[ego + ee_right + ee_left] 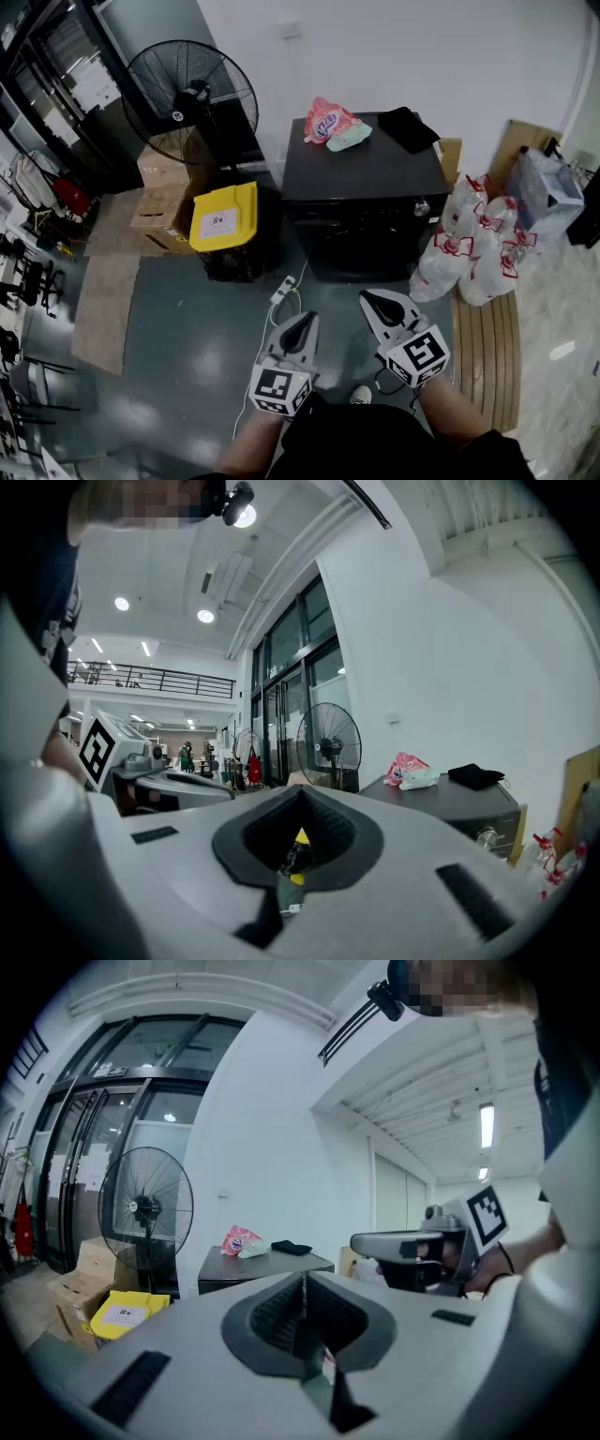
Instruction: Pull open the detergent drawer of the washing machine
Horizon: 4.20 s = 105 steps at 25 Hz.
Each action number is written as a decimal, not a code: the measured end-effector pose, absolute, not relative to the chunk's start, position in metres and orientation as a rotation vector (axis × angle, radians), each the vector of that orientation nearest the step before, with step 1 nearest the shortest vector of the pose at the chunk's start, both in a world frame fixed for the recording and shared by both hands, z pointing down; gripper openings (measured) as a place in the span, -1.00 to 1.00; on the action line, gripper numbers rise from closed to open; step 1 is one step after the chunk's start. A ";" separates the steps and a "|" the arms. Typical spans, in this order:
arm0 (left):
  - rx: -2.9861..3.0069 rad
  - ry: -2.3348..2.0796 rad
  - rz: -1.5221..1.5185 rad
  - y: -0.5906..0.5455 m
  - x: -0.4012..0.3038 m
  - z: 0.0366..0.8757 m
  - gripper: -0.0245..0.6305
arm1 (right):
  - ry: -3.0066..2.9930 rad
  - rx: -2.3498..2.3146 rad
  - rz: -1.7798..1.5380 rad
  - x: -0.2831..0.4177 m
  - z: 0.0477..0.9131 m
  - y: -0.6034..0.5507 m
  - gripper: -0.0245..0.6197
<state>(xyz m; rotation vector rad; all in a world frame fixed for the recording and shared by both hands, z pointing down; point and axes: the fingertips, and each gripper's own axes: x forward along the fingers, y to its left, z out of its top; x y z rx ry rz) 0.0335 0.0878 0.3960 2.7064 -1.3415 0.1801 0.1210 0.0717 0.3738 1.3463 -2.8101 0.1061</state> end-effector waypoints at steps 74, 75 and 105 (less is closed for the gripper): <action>2.855 -0.992 0.085 -0.066 -0.167 0.390 -0.07 | -2.717 1.823 0.768 -0.059 0.438 -0.126 0.24; 2.857 -0.991 0.086 -0.067 -0.167 0.391 -0.07 | -2.719 1.825 0.791 -0.059 0.441 -0.129 0.24; 2.702 -0.956 0.285 -0.191 -0.081 0.475 -0.07 | -2.659 1.650 1.782 0.006 0.591 -0.278 0.40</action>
